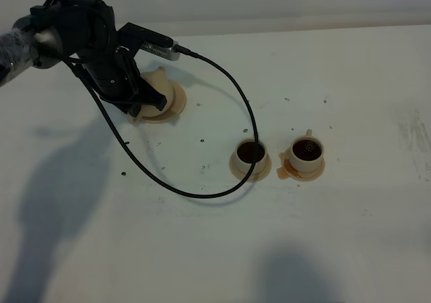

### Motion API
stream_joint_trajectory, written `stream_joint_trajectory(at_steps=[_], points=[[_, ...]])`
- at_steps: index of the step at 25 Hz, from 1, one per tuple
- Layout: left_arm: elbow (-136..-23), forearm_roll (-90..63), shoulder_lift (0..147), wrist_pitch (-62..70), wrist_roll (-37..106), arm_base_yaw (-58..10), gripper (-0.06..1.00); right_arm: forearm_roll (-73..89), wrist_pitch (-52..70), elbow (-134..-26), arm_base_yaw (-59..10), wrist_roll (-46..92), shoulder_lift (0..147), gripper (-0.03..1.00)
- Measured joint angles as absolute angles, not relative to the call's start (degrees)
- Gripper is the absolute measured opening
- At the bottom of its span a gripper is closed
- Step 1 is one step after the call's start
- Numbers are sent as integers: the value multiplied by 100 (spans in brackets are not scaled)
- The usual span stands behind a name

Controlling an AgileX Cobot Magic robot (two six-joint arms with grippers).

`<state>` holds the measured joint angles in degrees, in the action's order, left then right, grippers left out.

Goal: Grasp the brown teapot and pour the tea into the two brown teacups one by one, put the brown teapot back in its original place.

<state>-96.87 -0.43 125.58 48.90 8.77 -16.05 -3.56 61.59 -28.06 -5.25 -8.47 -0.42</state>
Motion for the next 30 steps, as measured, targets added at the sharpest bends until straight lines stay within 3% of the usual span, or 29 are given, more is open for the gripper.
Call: stream_joint_trajectory(at_steps=[30], points=[[-9711, -231, 12472, 5121, 799, -1605, 8, -356, 6159, -2806, -525, -847, -42, 22]])
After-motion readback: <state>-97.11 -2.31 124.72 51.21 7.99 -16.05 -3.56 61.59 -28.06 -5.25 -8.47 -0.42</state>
